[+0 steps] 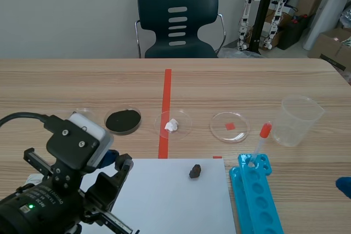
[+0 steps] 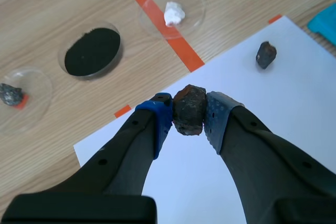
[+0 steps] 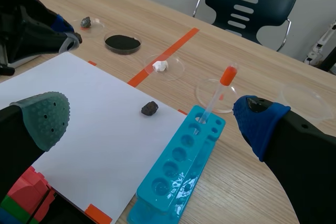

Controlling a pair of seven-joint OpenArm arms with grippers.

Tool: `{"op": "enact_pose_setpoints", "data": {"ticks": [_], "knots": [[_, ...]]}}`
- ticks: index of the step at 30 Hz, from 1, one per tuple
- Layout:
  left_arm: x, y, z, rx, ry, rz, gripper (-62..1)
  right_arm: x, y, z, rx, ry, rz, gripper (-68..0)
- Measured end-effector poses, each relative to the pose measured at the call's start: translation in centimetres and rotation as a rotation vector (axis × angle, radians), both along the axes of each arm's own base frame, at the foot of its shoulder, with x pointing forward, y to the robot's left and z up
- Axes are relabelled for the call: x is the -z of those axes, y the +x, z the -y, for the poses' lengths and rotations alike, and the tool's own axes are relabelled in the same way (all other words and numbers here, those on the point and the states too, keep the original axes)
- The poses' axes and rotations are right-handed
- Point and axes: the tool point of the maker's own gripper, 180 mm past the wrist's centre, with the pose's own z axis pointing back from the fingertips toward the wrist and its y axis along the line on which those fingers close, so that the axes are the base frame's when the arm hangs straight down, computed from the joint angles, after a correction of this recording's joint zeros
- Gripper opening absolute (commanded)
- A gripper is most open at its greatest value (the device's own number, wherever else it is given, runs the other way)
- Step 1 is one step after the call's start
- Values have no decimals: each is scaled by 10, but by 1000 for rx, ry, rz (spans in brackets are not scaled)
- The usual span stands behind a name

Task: Put the middle mineral back

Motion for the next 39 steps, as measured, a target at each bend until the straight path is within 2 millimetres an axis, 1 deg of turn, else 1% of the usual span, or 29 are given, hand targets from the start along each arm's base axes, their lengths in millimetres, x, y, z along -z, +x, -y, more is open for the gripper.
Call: {"op": "enact_pose_setpoints", "data": {"ticks": [3,5,8,11,14,18,27,33,34,35,37,38,39], "knots": [[27,4,8,26,20,-51,-522,0,0,0,0,0,0,4],[37,7,18,41,12,-69,-522,0,0,0,0,0,0,4],[44,15,32,48,-10,-77,-522,0,0,0,0,0,0,4],[50,26,38,34,-26,-80,-522,0,0,0,0,0,0,4],[60,35,41,22,-23,-101,-522,0,0,0,0,0,0,4],[73,41,41,13,-9,-134,-522,0,0,0,0,0,0,4],[88,49,39,4,6,-160,-522,0,0,0,0,0,0,4],[89,49,39,4,4,-161,-521,0,0,0,0,0,0,4],[89,49,39,4,3,-161,-512,0,0,0,0,0,0,4],[89,49,39,4,4,-162,-492,0,0,0,0,0,0,4],[89,49,39,4,4,-162,-423,0,0,0,0,0,0,4],[89,49,39,4,4,-162,-369,0,0,0,0,0,0,4],[89,49,39,4,4,-162,-331,0,0,0,0,0,0,4]]}}
